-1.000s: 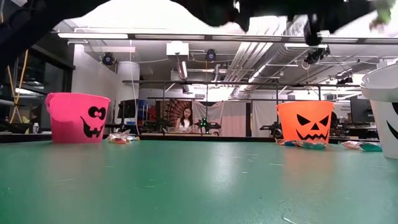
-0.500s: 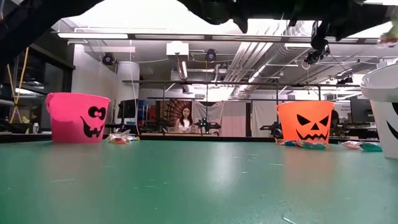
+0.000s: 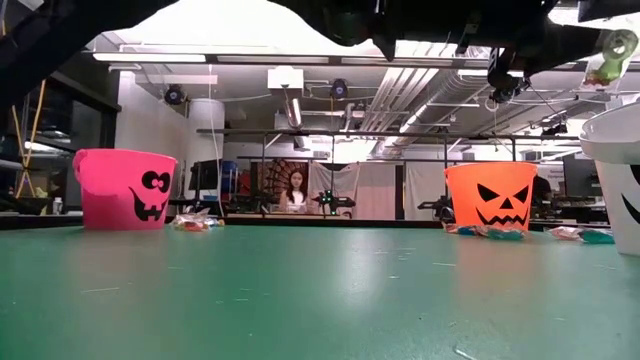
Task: Sort candy by brand, put in halloween buckets
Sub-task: Put the orange gummy into the white bucket
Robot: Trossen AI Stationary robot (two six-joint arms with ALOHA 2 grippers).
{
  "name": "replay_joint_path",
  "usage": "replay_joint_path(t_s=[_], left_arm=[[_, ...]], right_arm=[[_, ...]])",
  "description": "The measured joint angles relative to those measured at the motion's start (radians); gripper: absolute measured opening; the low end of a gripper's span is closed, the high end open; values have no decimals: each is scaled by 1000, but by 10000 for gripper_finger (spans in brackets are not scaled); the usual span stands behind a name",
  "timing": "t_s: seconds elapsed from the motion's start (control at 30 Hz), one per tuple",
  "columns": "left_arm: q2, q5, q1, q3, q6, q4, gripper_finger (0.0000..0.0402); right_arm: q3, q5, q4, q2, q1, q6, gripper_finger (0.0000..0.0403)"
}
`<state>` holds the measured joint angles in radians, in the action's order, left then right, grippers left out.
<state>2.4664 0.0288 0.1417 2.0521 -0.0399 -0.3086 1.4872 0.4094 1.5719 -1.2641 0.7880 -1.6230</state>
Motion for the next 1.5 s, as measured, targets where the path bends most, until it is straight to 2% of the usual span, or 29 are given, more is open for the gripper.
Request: replay_joint_path(t_s=[0.27, 0.5, 0.7, 0.87, 1.13, 1.2, 1.3, 1.4, 1.5], left_arm=[[0, 0, 3, 0, 0, -1, 249], [0, 0, 3, 0, 0, -1, 249], [0, 0, 2, 0, 1, -2, 249], [0, 0, 2, 0, 24, -1, 249], [-4, 2, 1, 0, 34, 29, 249], [-30, 17, -3, 0, 32, 148, 249], [-112, 56, -16, 0, 22, 457, 249], [-201, 113, -39, 3, 54, 812, 249], [-266, 151, -54, -47, 33, 1071, 248]], right_arm=[[-152, 93, -28, 0, 9, -194, 0], [-160, 112, -149, 0, 1, -147, 0], [-161, 39, -93, -11, -6, -172, 0], [-161, -83, -16, -24, -9, -210, 0], [-161, -124, -28, -24, -8, -194, 0], [-158, -129, -30, -24, -8, -177, 0], [-133, -114, -27, -24, -8, -150, 0], [-108, -32, -17, -23, -8, -128, 0], [-98, 76, -14, -18, -8, -119, 0]])
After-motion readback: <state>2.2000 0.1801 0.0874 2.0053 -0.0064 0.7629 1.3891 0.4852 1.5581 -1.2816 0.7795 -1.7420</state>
